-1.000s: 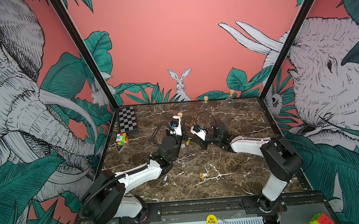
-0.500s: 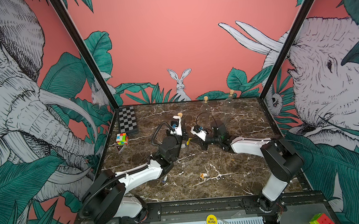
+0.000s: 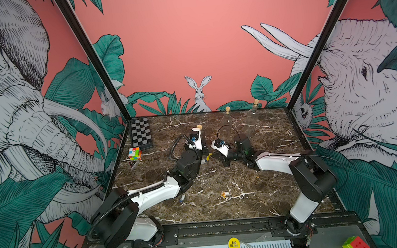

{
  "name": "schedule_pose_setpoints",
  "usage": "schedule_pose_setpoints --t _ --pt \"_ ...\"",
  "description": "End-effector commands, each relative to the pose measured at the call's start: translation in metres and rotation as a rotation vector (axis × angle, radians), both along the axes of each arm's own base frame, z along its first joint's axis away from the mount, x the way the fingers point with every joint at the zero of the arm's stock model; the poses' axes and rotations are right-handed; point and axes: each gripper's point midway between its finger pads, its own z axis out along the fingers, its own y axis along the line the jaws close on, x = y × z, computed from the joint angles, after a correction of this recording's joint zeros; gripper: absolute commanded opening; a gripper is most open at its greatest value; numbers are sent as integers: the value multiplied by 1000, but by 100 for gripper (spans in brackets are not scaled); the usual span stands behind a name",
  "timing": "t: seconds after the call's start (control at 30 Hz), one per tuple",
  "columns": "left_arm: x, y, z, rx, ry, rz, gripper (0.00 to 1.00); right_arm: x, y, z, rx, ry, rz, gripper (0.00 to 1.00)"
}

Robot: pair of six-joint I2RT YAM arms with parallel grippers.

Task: Remove the label from the bottle
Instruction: Tear open the label from the bottle.

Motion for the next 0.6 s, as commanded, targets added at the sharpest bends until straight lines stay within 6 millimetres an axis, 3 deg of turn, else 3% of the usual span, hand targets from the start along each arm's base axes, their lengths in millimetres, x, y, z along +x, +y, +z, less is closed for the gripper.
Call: schedule_pose_setpoints --t 0.0,0.57 --pt "3 24 -90 251 220 108 0 -8 -11 -10 -39 47 -20 0" --pt "3 25 -88 258 219 124 0 -12 -14 -10 -40 41 -20 0"
